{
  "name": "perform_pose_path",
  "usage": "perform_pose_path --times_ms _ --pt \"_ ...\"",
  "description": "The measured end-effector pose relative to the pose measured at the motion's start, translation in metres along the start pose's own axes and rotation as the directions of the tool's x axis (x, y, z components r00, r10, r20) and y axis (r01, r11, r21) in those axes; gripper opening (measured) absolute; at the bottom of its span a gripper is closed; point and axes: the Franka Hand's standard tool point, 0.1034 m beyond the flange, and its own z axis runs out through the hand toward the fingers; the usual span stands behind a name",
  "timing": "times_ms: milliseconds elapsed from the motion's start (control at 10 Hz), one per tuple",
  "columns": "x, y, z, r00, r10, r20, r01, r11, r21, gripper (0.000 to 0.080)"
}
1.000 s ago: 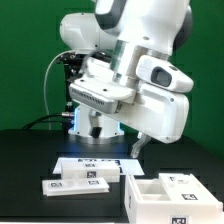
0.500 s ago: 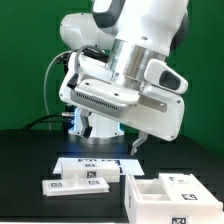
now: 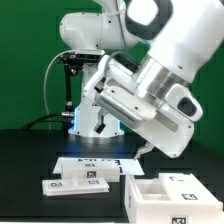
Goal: Assemble cabinet
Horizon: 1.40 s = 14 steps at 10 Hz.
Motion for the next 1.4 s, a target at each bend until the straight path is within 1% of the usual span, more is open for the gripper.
perform_pose_path --times_ms 200,400,500,600,700,800,1300,1400 --pt "-0.001 -0.002 0.002 1.000 0.004 -0.003 -0.004 1.000 -0.002 0.0649" --pt "0.000 -0.002 0.002 1.000 0.026 -0.004 -0.026 1.000 -0.002 0.0649" --pt "0.000 -0.001 0.003 1.000 0.028 -0.008 -0.028 1.000 -0.005 0.0649" --pt "0.002 0.011 0.005 0.997 0.066 -0.040 -0.069 0.995 -0.073 0.0649" --pt "0.003 0.018 0.010 0.993 0.091 -0.069 -0.098 0.989 -0.113 0.0649" --pt "0.003 0.020 0.013 0.993 0.090 -0.078 -0.098 0.989 -0.109 0.0649" --pt "0.003 0.019 0.014 0.990 0.110 -0.083 -0.119 0.987 -0.106 0.0649" --pt "0.002 0.009 0.008 0.989 0.126 -0.079 -0.134 0.986 -0.102 0.0649"
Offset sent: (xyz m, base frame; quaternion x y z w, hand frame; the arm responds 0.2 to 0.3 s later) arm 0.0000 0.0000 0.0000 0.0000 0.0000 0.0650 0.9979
